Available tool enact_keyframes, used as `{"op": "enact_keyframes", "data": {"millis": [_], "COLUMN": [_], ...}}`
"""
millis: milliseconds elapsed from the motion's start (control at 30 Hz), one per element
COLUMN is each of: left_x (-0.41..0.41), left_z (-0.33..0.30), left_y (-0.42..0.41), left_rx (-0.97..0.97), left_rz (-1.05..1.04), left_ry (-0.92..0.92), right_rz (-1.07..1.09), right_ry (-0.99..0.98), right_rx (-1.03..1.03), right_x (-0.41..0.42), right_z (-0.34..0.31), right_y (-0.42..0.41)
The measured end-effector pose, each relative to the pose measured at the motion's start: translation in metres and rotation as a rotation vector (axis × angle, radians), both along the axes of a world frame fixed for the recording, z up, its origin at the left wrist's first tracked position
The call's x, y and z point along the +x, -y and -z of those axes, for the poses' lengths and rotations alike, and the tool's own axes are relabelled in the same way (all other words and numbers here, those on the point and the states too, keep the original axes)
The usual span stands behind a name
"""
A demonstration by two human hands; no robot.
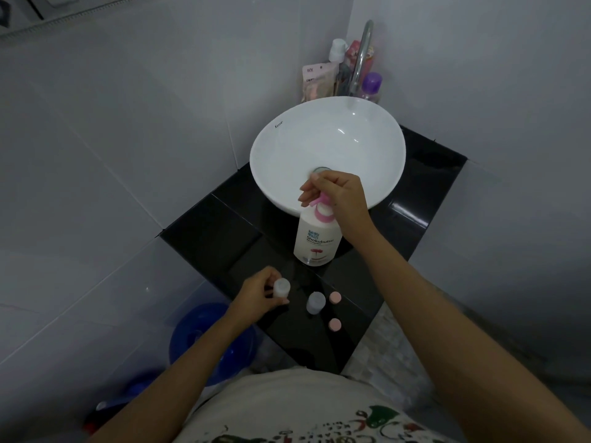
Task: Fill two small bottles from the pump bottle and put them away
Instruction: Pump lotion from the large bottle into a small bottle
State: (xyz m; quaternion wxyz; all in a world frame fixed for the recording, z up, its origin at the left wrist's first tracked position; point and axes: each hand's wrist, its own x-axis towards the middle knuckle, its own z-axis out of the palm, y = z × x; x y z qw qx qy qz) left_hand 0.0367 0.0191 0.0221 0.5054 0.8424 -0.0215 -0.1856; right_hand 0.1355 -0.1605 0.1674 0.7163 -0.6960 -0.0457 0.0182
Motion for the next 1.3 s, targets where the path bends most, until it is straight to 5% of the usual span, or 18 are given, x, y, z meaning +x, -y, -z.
{"op": "enact_keyframes", "data": {"millis": [367,567,733,867,1033,1167,1300], "left_x": [-0.001,0.007,0.008,0.006,0.004,0.021,0.036], "left_z": [-0.019,-0.028,-0.024,-0.034,-0.073,-0.107,-0.127], "left_y": [0.012,0.045,0.05,0.051,0.038,0.024,0.013], "left_rx": [0.136,0.523,0.679,0.544,-0.029,-0.232,-0.262], "left_rz": [0.143,0.535,0.567,0.482,0.103,-0.095,-0.077], "left_ry": [0.22,0.472,0.511,0.44,0.18,0.245,0.283], "right_rz": [0.004,0.002,0.0,0.001,0.008,0.033,0.047], "right_ry": [-0.017,-0.014,-0.027,-0.031,-0.049,-0.052,-0.05], "right_rx": [-0.023,-0.015,-0.016,-0.02,-0.025,-0.044,-0.074], "right_x": [0.003,0.002,0.001,0.0,-0.001,0.0,0.001], "right_z": [0.002,0.001,-0.002,-0.004,-0.005,-0.004,-0.002], "right_y": [0.0,-0.001,0.0,-0.001,0.0,-0.001,-0.001]}}
